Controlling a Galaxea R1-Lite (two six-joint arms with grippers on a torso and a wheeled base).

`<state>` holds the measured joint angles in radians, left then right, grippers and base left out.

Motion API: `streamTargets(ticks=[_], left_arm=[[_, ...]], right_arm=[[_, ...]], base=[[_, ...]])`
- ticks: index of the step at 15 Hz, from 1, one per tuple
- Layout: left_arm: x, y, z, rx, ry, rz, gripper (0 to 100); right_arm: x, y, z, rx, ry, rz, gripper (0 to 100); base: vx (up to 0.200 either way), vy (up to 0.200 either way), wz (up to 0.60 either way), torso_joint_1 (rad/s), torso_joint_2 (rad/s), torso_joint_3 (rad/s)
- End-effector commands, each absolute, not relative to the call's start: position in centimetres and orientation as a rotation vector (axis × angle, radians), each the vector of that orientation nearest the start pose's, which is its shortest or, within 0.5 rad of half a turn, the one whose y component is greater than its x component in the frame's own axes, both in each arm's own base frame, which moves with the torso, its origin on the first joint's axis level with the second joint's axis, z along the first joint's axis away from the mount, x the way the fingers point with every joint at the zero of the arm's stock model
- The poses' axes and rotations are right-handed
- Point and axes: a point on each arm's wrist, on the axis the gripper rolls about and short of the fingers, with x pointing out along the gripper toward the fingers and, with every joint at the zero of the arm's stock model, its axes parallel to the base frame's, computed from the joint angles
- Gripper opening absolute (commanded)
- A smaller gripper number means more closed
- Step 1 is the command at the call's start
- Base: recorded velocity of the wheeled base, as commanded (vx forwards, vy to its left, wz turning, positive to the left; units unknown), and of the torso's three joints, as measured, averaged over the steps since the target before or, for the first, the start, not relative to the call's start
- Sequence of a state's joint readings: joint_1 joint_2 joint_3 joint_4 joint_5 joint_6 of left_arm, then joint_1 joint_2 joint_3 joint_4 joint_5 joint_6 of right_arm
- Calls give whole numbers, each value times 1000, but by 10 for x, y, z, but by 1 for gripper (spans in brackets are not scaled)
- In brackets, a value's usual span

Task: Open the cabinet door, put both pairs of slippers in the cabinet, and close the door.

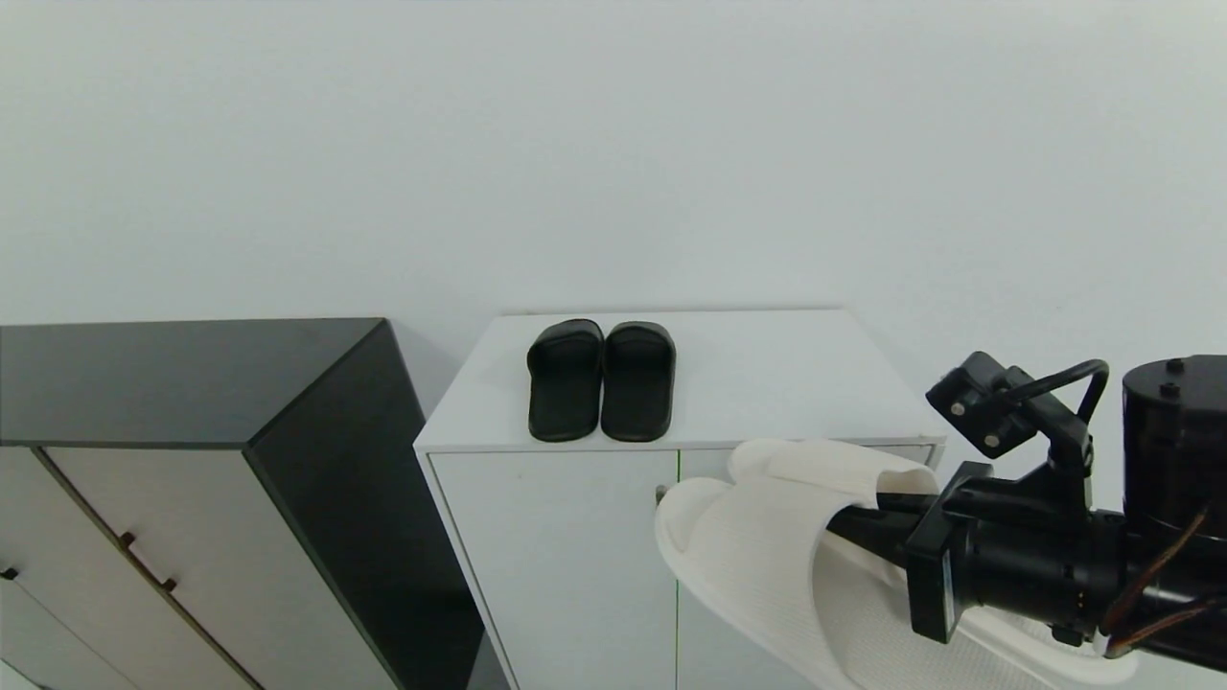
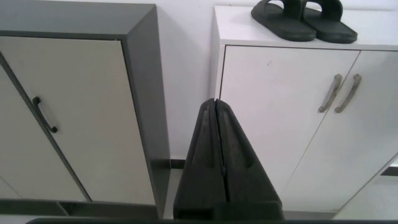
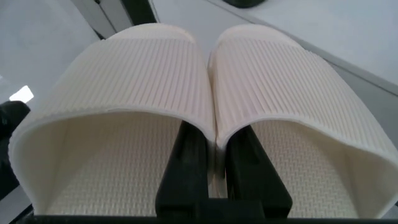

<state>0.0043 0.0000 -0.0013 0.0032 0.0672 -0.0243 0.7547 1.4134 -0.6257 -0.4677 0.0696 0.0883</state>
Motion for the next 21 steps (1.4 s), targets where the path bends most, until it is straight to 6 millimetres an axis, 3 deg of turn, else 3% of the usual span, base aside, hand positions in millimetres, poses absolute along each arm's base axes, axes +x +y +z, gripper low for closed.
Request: streamTargets(ticks=[1, 4, 17, 21], left_arm=[[-23, 1, 76, -24, 2, 72, 0], [-23, 1, 76, -24, 2, 72, 0], [-23, 1, 76, -26, 1, 74, 0], [-23, 2, 76, -25, -1, 77, 0]], right_arm=[[164, 156, 190, -38, 354, 805, 0], [164, 156, 188, -48, 355, 806, 0], [161, 155, 185, -60, 362, 813, 0], [156, 156, 182, -79, 366, 833, 0]], base=[[0, -200, 0, 7, 2, 2], [0, -200, 0, 1, 4, 2], [0, 0, 0, 0, 0, 0], [0, 0, 0, -183, 427, 244]])
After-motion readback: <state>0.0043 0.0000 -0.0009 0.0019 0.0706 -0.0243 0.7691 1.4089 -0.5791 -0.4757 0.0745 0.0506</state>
